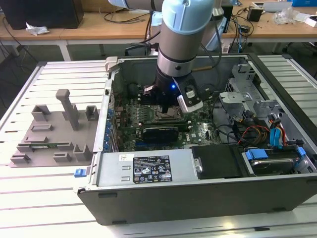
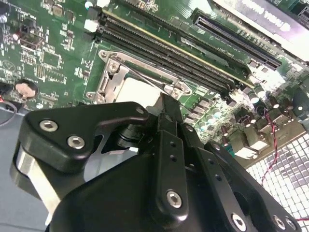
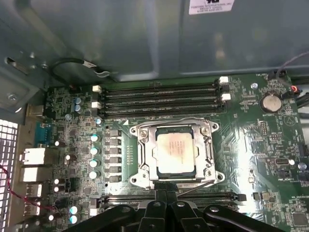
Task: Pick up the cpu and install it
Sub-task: 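Install the second cpu locking lever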
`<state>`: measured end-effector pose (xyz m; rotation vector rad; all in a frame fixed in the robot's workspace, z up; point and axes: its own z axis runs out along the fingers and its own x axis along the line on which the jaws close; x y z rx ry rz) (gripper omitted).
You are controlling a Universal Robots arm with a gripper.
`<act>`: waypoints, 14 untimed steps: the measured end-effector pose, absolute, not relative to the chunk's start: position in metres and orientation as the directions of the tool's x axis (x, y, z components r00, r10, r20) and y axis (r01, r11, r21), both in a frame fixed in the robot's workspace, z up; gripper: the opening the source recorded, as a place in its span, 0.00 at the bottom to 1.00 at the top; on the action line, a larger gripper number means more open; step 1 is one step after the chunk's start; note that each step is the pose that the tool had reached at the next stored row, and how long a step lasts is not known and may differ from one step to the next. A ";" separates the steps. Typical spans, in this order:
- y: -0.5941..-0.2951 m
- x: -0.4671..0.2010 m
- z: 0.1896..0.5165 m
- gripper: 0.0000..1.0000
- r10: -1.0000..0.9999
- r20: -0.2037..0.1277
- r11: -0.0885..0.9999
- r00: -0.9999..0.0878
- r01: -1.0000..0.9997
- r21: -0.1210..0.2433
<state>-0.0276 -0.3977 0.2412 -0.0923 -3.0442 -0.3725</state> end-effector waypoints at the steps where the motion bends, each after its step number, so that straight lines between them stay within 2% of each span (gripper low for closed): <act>1: -0.398 -0.028 0.237 0.11 0.061 0.083 0.968 -0.995 0.079 0.238; 14: -0.404 -0.033 0.231 0.11 0.093 0.089 0.966 -0.992 0.111 0.235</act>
